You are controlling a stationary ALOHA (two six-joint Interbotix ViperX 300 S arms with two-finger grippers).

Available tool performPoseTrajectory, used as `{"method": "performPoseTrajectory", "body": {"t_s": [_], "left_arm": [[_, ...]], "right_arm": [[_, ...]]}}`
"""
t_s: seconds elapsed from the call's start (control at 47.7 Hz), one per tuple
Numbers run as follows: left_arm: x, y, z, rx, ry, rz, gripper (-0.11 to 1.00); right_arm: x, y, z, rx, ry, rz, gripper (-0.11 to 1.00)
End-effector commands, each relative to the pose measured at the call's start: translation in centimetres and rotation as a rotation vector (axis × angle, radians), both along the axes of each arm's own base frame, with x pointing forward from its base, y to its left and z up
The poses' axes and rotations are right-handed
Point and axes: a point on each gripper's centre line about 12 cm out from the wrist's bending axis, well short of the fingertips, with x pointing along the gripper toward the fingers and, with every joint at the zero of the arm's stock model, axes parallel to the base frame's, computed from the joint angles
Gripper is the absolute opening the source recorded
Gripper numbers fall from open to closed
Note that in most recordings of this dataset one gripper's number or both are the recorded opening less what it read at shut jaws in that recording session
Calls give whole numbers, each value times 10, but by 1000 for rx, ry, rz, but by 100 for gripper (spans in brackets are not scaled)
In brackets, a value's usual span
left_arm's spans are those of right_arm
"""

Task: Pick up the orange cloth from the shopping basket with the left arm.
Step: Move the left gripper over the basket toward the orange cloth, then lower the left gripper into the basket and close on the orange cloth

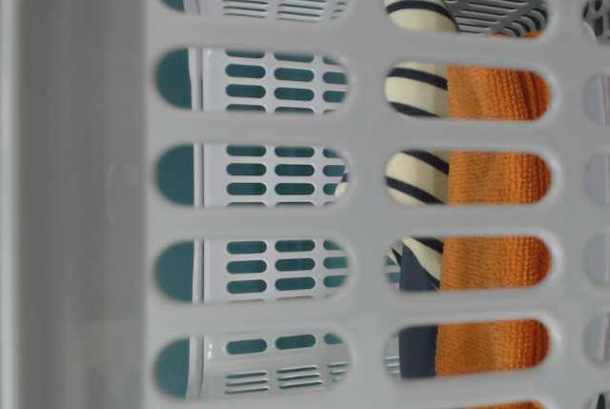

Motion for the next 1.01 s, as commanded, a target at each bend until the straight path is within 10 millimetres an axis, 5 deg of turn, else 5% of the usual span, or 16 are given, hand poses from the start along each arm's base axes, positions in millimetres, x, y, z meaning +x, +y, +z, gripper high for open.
{"method": "performPoseTrajectory", "body": {"t_s": [0.0, 0.084, 0.294, 0.545, 0.985], "left_arm": [[5, 0, 17, 9, -27, -5, 6], [10, 0, 26, -20, -7, -5, 2], [31, -1, 51, -59, 118, -5, 1], [81, -12, 78, -37, 369, -30, 1], [179, -41, 51, -15, 813, -57, 1]], "right_arm": [[2, 1, 1, 11, 2, 3, 0], [2, 1, -2, 26, 15, 3, 7], [1, 1, -2, 47, 22, 8, -1], [-1, 2, 0, 47, 17, 11, -1], [-2, 8, 0, 47, 21, 45, -1]]}}
